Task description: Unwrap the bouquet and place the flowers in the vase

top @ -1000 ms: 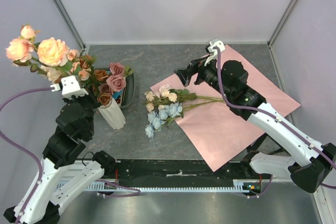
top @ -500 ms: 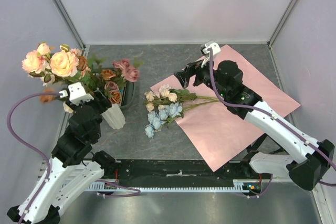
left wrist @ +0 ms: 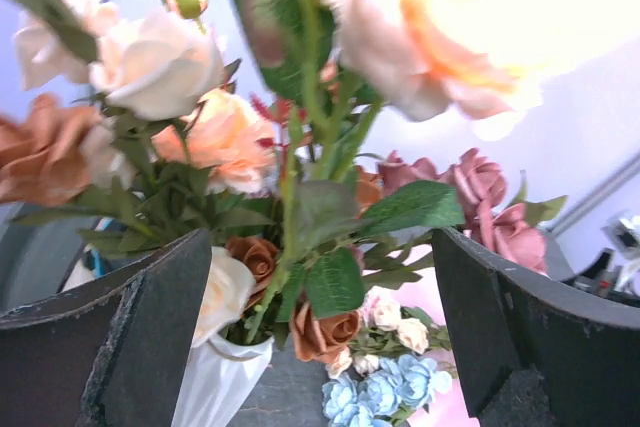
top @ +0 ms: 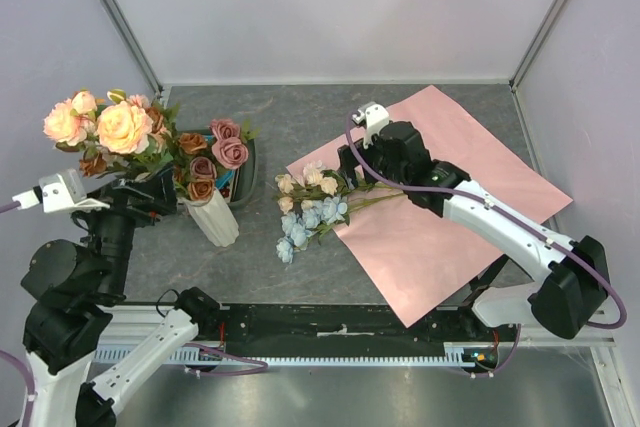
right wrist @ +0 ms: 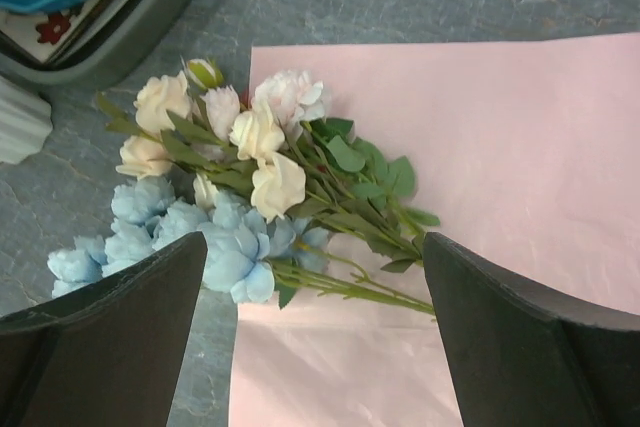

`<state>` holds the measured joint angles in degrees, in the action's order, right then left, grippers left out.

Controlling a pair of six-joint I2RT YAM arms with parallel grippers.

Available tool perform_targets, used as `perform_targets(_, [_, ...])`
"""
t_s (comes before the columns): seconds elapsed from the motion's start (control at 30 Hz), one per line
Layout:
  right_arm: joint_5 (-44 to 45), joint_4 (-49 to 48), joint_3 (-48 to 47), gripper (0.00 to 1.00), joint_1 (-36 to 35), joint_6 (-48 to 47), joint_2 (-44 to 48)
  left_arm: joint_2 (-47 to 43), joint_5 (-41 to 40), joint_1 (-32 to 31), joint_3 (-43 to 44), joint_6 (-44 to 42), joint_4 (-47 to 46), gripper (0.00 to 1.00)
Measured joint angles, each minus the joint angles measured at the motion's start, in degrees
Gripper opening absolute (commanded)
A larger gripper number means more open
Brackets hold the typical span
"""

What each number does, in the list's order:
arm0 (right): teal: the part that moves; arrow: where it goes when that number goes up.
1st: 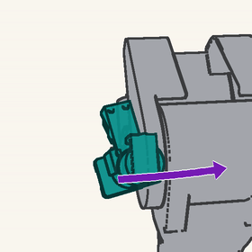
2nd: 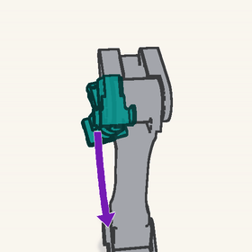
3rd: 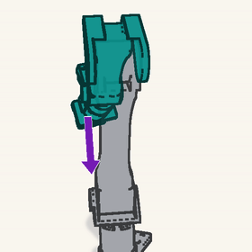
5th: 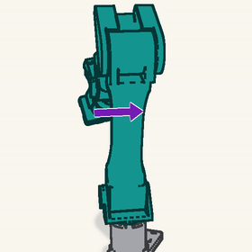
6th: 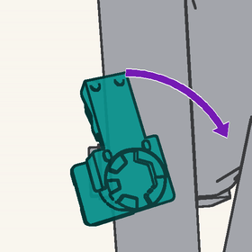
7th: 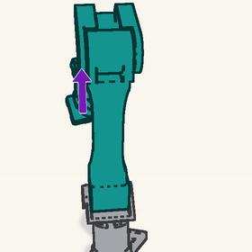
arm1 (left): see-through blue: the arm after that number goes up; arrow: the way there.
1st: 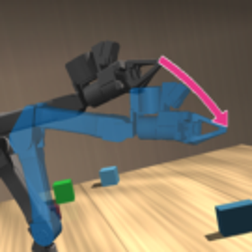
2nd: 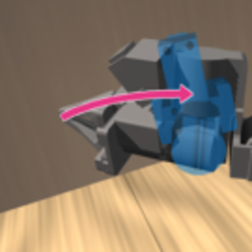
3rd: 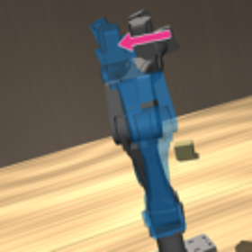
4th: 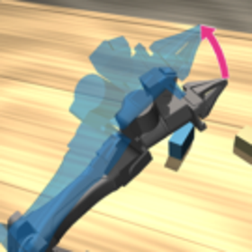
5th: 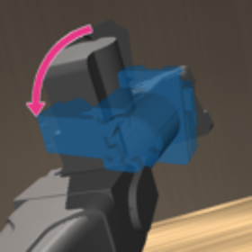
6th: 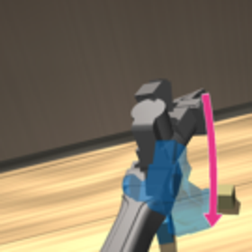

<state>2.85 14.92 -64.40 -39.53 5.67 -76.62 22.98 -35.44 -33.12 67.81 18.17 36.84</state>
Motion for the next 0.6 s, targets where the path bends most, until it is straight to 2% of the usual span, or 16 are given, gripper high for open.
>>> perform_targets(0.2, [1.44, 2.03, 1.29, 0.95, 0.0, -1.79, -0.07, 4.33, 10.64, 0.0, 6.8, -1.53, 1.57, 0.95])
perform_targets(0.33, [6.16, 4.59, 1.29, 0.85, 0.0, -6.19, -1.05, 10.25, 22.1, 0.0, 15.69, -2.89, 2.34, 0.95])
perform_targets(0.37, [7.23, 5.18, 1.31, 0.75, 0.0, -7.52, -1.66, 11.89, 25.4, 0.0, 18.1, -2.95, 2.03, 0.95])
perform_targets(0.43, [9.4, 6.29, 1.46, 0.63, 0.02, -9.77, -3.04, 14.53, 31.47, 0.0, 21.35, -2.99, 1.05, 0.95])
perform_targets(0.47, [10.43, 7.02, 1.66, 0.54, 0.02, -10.8, -3.96, 15.82, 35.36, 0.0, 22.45, -2.95, 0.04, 0.95])
perform_targets(0.5, [11.39, 7.39, 2.01, 0.51, 0.04, -11.85, -4.92, 17.07, 39.28, 0.0, 22.95, -2.91, -1.16, 0.93])
perform_targets(0.53, [12.39, 7.5, 2.62, 0.43, 0.17, -12.81, -6.05, 18.58, 44.19, 0.0, 22.99, -2.84, -2.71, 0.92])
perform_targets(0.6, [12.92, 6.78, 4.26, 0.37, 0.9, -14.69, -8.02, 21.73, 51.65, 0.0, 22.56, -2.27, -4.83, 0.9])
